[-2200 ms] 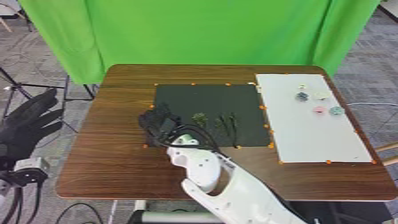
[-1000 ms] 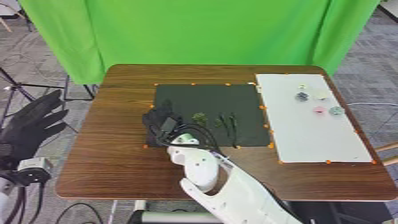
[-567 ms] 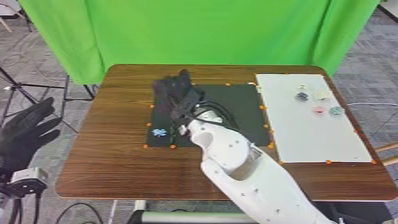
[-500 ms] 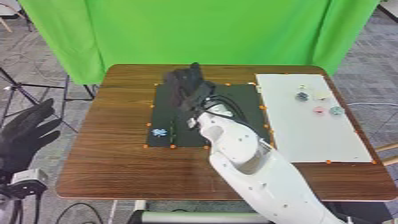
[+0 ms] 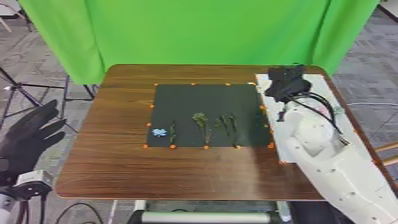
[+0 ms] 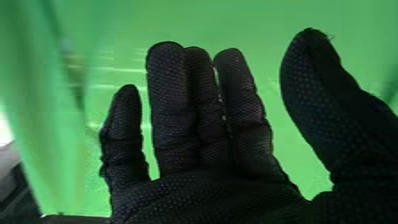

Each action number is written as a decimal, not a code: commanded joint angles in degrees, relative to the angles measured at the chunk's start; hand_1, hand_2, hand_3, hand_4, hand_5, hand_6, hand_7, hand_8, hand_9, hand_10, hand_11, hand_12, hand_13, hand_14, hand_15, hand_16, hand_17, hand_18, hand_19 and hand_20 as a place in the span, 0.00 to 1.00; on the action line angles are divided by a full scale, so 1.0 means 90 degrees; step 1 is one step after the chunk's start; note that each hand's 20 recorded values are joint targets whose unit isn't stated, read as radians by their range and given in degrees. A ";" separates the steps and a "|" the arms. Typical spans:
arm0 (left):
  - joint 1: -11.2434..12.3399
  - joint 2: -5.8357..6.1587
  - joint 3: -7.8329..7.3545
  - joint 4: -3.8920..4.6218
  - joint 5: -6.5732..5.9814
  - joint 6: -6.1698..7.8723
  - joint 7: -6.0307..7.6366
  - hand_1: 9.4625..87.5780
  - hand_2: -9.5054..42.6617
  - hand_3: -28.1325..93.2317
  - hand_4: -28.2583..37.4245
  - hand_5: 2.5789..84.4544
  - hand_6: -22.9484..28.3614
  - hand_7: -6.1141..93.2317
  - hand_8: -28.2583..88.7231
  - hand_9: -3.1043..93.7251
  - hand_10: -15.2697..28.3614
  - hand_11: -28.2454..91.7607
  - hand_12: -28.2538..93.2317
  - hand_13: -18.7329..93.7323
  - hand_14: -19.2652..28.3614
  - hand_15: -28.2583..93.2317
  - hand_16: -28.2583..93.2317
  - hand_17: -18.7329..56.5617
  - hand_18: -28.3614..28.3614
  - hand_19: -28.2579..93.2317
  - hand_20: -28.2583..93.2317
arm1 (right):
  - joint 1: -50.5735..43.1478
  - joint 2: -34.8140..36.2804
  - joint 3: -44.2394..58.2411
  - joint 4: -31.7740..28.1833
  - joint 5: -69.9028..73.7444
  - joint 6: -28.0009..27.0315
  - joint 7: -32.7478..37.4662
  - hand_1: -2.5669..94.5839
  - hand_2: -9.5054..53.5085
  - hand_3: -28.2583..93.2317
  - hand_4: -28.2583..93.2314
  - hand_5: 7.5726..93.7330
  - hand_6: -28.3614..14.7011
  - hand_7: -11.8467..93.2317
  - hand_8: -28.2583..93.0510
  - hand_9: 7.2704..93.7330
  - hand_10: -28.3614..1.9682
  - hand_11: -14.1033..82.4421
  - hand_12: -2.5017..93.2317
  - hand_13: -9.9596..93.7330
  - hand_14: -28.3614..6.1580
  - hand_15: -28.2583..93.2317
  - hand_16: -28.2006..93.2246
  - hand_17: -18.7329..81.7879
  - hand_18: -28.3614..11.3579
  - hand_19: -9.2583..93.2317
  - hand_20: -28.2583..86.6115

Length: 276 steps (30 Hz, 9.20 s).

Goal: Arrange flowers

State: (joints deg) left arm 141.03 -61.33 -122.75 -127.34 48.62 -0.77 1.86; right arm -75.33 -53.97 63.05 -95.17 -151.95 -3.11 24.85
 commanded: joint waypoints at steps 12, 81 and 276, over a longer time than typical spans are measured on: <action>0.0205 -0.0189 -0.0089 -0.0094 -0.0015 0.0025 0.0091 0.17 0.11 0.81 0.00 0.23 0.46 0.25 0.16 0.21 0.55 0.33 0.39 0.29 0.65 0.39 0.27 0.11 0.84 0.55 0.30 | -0.0586 0.0950 0.0741 0.0739 -0.0317 -0.0991 0.0390 0.34 0.00 0.96 0.00 0.38 0.63 0.49 0.09 0.44 0.57 0.46 0.30 0.51 0.60 0.72 0.40 0.29 0.22 0.74 0.67; -0.0115 0.0228 0.0127 0.0013 -0.0039 0.0032 -0.0136 0.17 0.13 0.80 0.00 0.24 0.49 0.20 0.18 0.21 0.58 0.32 0.39 0.28 0.67 0.39 0.27 0.11 0.84 0.55 0.30 | 0.1733 -0.3326 -0.2809 0.1984 -0.1177 -0.0096 -0.0873 0.48 0.00 0.93 0.02 0.64 0.77 0.68 0.28 0.83 0.79 0.43 0.59 0.76 0.73 0.78 0.55 0.38 0.26 0.78 0.69; 0.0011 -0.0014 0.0116 0.0027 0.0023 -0.0059 -0.0209 0.17 0.12 0.81 0.00 0.23 0.45 0.28 0.15 0.22 0.54 0.35 0.37 0.30 0.64 0.40 0.26 0.11 0.84 0.55 0.29 | 0.1320 -0.2138 -0.2278 0.1202 -0.0687 -0.1070 -0.0705 0.46 0.00 0.94 0.04 0.65 0.69 0.60 0.27 0.85 0.69 0.37 0.57 0.77 0.62 0.79 0.48 0.42 0.19 0.84 0.68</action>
State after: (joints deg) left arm 141.00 -61.74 -121.52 -127.30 48.77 -0.69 0.55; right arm -63.56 -73.16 42.87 -84.81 -157.06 -11.29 18.35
